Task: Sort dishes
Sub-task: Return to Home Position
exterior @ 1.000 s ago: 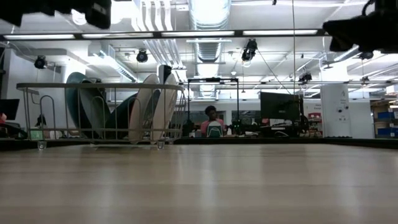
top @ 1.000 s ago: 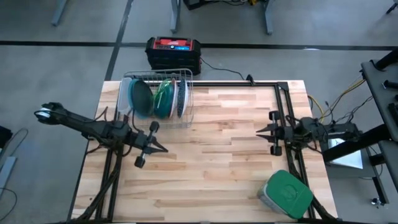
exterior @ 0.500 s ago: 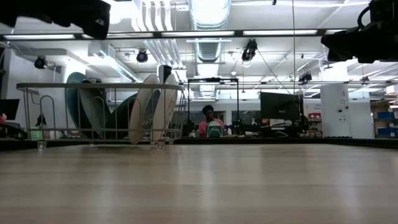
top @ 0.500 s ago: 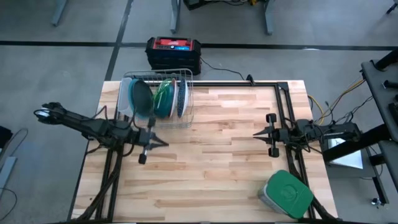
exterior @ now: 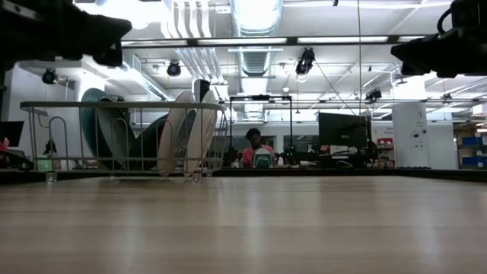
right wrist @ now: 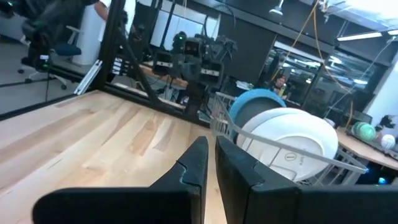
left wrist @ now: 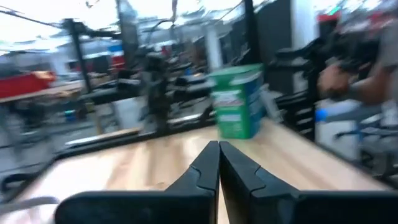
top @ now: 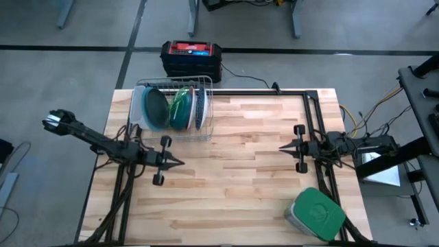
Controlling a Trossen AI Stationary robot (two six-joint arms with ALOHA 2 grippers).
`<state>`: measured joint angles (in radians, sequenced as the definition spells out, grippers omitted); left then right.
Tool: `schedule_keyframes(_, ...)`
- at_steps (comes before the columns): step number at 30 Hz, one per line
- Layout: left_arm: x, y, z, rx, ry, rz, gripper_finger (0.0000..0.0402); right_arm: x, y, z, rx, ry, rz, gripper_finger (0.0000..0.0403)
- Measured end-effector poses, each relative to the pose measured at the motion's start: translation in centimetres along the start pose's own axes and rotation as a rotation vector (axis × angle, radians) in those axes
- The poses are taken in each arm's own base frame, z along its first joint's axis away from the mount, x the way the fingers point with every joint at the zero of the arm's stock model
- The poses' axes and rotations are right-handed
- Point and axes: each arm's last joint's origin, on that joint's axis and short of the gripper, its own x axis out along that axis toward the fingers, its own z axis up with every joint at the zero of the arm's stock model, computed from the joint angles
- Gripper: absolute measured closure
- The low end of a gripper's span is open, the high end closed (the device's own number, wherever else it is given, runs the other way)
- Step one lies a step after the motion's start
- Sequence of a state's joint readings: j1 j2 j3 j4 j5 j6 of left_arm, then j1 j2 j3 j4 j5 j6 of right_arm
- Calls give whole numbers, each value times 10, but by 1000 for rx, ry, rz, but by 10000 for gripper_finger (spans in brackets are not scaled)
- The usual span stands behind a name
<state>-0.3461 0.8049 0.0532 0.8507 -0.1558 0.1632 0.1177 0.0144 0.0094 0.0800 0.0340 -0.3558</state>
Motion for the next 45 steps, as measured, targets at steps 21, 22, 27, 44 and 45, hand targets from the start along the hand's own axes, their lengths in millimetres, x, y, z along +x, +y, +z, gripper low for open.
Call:
schedule_keyframes(21,-8,25,82,149,191,134,401,0,0,-3,-10,44,-34,374)
schedule_keyframes(22,-12,26,81,159,175,131,401,0,0,-3,-10,44,-34,374)
schedule_keyframes(27,-33,31,66,161,113,213,401,0,-1,-2,-10,36,-37,379)
schedule_keyframes(44,-96,81,42,445,143,1545,401,0,-2,0,-37,24,-70,374)
schedule_keyframes(45,-99,85,43,450,154,1605,401,0,-2,0,-38,28,-68,375)
